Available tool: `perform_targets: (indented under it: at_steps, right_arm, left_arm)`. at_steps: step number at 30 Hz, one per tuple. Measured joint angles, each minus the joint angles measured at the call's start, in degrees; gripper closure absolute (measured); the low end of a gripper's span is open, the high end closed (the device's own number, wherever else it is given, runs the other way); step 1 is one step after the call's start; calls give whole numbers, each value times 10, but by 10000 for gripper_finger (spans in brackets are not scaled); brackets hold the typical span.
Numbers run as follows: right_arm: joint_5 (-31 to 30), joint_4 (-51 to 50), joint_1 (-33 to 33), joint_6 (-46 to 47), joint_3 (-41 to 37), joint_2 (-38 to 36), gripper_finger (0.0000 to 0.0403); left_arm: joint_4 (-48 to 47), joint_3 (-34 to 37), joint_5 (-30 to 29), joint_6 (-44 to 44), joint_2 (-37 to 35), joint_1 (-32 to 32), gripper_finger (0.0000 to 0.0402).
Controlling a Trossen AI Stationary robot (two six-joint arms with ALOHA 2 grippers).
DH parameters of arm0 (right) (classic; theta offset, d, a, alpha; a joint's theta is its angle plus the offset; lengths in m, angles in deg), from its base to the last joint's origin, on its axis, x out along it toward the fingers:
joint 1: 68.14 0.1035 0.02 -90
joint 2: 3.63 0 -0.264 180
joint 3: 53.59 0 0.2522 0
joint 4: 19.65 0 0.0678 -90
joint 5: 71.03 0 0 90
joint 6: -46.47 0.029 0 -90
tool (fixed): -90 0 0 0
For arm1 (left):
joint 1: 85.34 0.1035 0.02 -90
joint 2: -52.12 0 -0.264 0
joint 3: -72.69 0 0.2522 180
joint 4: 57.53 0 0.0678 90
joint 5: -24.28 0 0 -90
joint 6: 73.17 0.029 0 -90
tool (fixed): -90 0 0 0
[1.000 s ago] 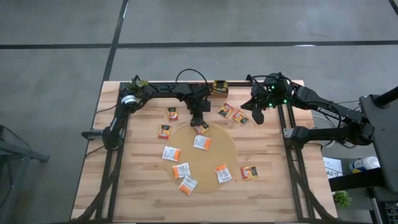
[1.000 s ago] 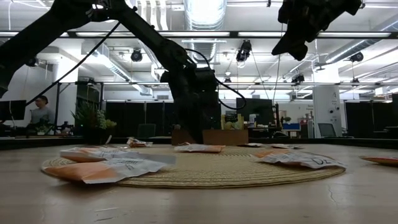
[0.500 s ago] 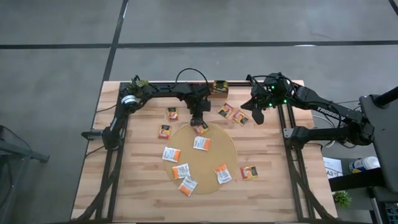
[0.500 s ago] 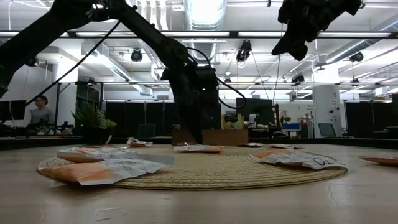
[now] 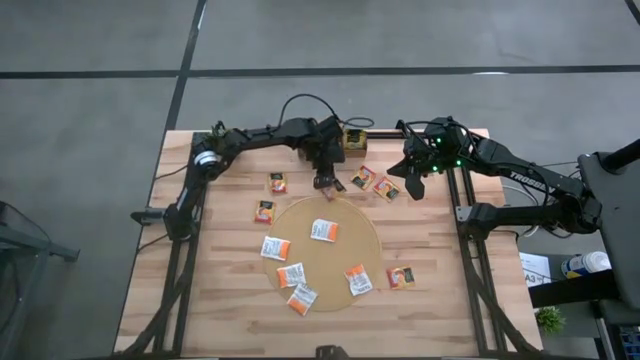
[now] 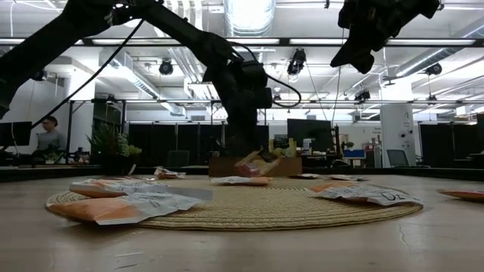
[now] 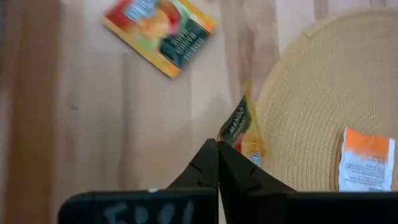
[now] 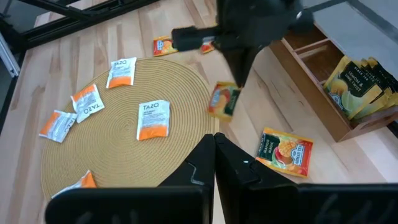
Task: Pick & Place Tea
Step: Put the red tea bag into the middle section of the wooden organizer
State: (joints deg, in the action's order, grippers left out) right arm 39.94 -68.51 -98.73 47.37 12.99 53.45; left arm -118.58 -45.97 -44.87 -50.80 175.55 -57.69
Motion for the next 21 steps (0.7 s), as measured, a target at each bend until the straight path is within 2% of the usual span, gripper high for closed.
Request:
perform_targets:
  at_steps: [7,21]
  right_arm:
    - [0,0,0,0,0,0,394]
    - [0,4,0,5,0,0,394]
  left_arm:
    - [-3,-40,0,0,0,25,401]
    - [-21,-70,0,2,0,44,401]
